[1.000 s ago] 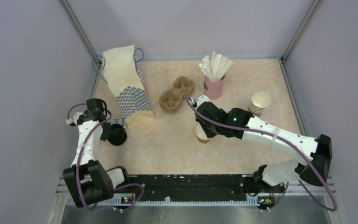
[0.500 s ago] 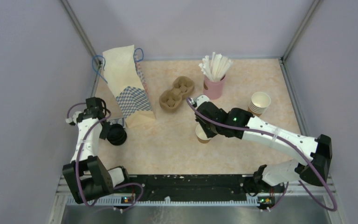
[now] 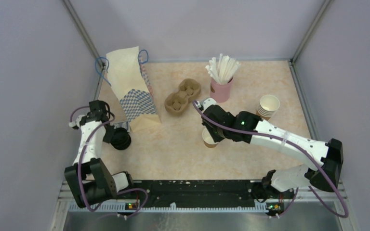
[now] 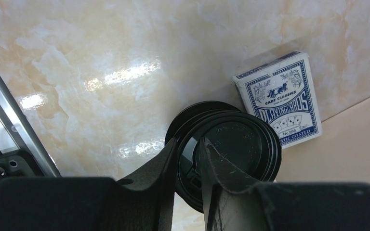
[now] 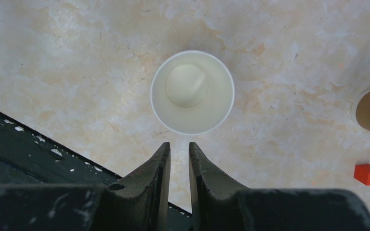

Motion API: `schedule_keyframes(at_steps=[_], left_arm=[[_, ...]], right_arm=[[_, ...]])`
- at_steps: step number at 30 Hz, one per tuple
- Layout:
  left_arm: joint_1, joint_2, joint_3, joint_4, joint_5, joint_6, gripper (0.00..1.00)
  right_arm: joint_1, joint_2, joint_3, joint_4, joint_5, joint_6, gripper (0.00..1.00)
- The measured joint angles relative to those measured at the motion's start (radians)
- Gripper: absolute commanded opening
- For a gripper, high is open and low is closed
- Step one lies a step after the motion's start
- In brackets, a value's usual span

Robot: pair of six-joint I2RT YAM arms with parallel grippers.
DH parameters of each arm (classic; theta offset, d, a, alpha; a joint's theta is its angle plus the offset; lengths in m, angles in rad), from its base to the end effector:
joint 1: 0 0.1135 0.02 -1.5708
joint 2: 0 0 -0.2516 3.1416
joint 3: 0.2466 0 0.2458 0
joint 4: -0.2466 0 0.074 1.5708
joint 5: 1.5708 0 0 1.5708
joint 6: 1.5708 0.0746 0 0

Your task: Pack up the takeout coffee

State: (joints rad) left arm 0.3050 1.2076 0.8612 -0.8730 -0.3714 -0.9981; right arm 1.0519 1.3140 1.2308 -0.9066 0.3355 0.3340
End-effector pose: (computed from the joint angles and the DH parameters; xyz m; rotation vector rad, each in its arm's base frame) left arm 0.2061 0.0933 0.1895 -1.6910 2.0703 0.3110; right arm 0.1591 0.2291 0.2761 -0.7547 2.3694 0.1507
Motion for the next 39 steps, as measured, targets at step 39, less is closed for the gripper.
schedule_keyframes(at_steps=[39], left_arm=[[0.000, 0.045, -0.003, -0.013, 0.016, -0.024, 0.22]], right_arm=[[0.000, 0.024, 0.000, 0.001, 0.000, -0.002, 0.20]])
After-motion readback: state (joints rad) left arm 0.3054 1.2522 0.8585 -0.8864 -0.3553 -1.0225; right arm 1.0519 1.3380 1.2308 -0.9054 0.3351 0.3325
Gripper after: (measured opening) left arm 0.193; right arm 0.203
